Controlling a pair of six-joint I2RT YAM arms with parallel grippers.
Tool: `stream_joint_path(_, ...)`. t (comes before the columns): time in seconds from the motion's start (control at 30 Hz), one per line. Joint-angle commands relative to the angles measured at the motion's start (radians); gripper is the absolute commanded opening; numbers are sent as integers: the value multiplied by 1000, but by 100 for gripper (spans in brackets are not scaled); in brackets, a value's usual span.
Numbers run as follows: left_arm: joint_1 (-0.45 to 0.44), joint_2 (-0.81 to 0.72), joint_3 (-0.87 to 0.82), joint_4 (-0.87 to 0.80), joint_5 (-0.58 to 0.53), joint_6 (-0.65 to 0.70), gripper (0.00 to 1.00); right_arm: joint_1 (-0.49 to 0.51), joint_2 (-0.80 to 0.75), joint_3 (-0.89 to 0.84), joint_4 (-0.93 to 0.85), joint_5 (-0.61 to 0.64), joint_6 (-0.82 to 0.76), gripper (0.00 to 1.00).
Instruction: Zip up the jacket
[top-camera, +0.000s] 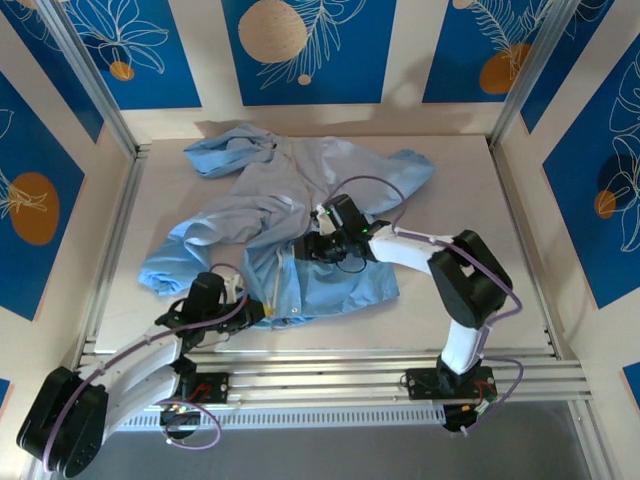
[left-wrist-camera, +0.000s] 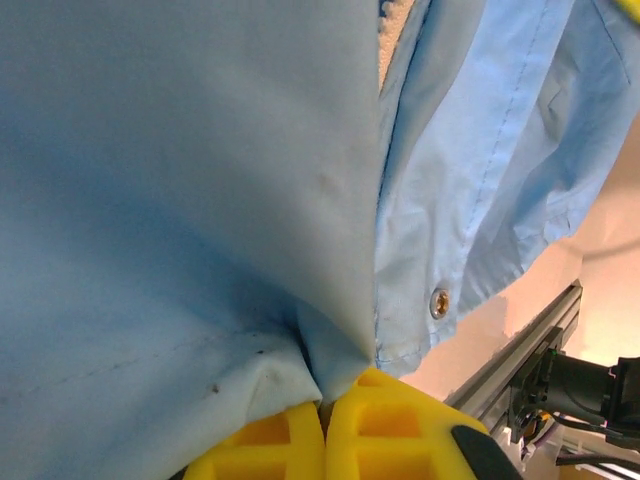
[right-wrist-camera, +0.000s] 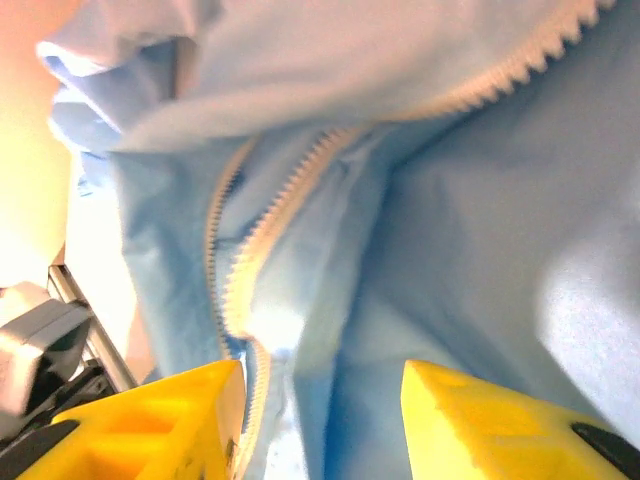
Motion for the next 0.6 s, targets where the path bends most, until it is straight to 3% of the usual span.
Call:
stream_joint_path(0.0, 11, 25, 31, 62, 51, 9, 0, 39, -87, 40, -148, 67, -171, 46)
stream_joint_path(0.13, 17, 56, 45, 105, 96, 16, 0, 137, -138, 73, -246, 161, -413, 45)
stream_joint_path(0.33, 24, 54, 45, 108, 121, 24, 0, 237, -166, 4, -206, 109, -777, 46)
stream_joint_path(0.57, 31, 58, 46, 122, 149, -6, 0, 269, -198, -127, -106, 46, -864, 52)
